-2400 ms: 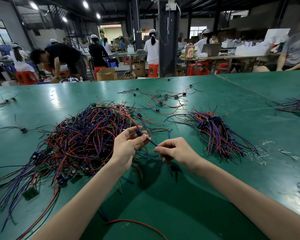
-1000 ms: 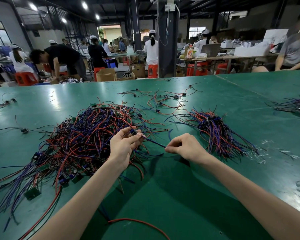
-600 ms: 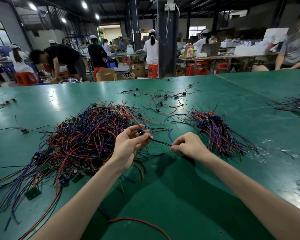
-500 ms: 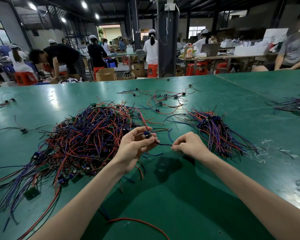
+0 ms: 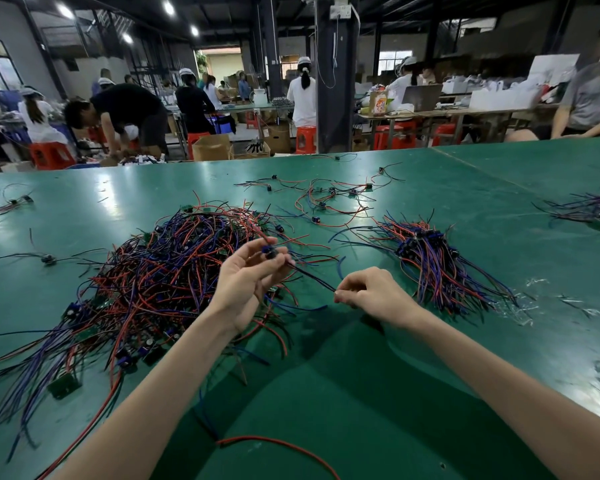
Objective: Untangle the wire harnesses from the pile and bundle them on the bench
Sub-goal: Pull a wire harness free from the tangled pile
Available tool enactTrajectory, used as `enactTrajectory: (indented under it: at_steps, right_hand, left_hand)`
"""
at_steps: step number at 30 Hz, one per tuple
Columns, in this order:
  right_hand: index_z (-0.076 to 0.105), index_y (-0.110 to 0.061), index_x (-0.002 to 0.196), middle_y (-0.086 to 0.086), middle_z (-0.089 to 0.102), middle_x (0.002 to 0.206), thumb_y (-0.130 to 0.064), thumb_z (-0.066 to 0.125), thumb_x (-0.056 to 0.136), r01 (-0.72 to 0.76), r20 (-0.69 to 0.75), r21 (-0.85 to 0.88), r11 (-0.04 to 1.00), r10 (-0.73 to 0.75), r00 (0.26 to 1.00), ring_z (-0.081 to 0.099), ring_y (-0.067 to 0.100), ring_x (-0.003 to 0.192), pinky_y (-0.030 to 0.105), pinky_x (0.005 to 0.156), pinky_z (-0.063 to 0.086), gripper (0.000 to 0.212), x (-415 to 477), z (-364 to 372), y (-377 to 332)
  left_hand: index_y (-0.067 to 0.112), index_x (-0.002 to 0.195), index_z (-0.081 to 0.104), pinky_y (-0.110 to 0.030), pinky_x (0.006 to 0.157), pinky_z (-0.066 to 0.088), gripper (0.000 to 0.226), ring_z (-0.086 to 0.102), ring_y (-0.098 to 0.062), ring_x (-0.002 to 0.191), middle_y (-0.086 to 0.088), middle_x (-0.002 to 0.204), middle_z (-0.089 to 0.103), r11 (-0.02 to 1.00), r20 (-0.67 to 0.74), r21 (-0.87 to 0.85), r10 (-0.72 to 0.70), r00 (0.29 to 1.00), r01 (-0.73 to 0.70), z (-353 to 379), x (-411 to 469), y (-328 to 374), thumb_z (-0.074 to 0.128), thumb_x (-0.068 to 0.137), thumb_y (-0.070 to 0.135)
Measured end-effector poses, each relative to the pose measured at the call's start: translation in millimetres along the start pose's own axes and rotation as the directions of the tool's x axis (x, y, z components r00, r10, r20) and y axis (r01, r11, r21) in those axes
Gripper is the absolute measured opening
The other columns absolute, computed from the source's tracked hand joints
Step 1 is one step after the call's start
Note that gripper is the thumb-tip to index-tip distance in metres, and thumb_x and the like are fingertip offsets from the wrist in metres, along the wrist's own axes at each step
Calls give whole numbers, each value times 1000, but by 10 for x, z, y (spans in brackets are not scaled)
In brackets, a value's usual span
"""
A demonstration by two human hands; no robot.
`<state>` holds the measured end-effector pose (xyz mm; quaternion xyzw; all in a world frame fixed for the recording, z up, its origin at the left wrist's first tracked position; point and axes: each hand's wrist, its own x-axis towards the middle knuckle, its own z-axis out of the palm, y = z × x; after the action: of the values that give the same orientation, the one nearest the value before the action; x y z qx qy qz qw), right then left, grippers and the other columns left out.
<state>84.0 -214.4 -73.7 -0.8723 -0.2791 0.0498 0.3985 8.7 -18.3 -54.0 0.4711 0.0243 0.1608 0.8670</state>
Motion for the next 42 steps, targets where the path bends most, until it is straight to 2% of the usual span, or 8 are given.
enactTrajectory:
  at_steps: [3,6,12,14,17,23,35,42]
  right_hand:
    - [69,-11,79,10,59,67,-17,71,84,97,107,114,989,-109,988,46,17,63,29,63,39,7,-58,29,-95]
    - [67,-11,84,10,55,66,-13,69,85,175,196,212,961,-218,956,45,17,62,29,62,38,3,-135,80,-189]
    - [66,-14,85,10,53,64,-8,68,85,201,250,386,900,-312,917,49,16,58,25,60,41,6,-177,65,-239]
    - [68,-13,88,5,53,62,-6,66,85,189,258,401,897,-308,916,51,11,56,21,60,44,8,-163,46,-214]
    - [68,-13,92,9,51,65,-3,64,87,155,294,398,904,-286,912,51,11,57,19,59,45,12,-137,17,-187]
    - [67,-12,88,2,47,59,-2,62,88,40,343,337,941,-162,925,45,1,46,12,49,36,12,-108,0,-154]
    - [68,-11,88,-1,53,63,-4,63,87,-39,382,434,900,-144,913,51,8,53,15,53,40,9,-127,-13,-143]
    - [67,-8,86,-10,55,55,-2,63,86,-164,439,445,880,-55,897,51,5,48,16,51,41,8,-125,-18,-147]
  left_hand:
    - [3,97,60,-23,66,58,25,70,-19,70,-14,86,69,999,-117,29,45,992,-42,-115,54,59,55,81,-16]
    - [2,96,60,-22,63,57,24,69,-19,67,-16,88,66,997,-191,71,46,980,-33,-160,84,51,54,83,-18]
    - [2,95,62,-22,63,58,25,70,-19,68,-13,82,70,993,-227,115,26,974,0,-194,103,18,57,81,-18]
    - [2,95,62,-23,62,58,25,70,-20,68,-12,80,71,995,-233,104,21,972,3,-195,108,21,58,81,-18]
    - [2,96,62,-22,61,57,26,71,-20,67,-12,78,72,994,-247,108,16,969,11,-201,108,18,58,80,-19]
    - [2,94,62,-21,58,56,26,71,-19,66,-11,77,72,993,-262,116,8,965,23,-196,106,25,58,80,-19]
    - [0,97,62,-20,57,55,25,71,-19,67,-11,79,71,998,-258,27,-44,965,52,-192,113,38,57,81,-19]
    - [1,95,64,-21,57,56,27,71,-20,68,-11,77,72,995,-250,97,1,968,24,-170,97,38,59,79,-19]
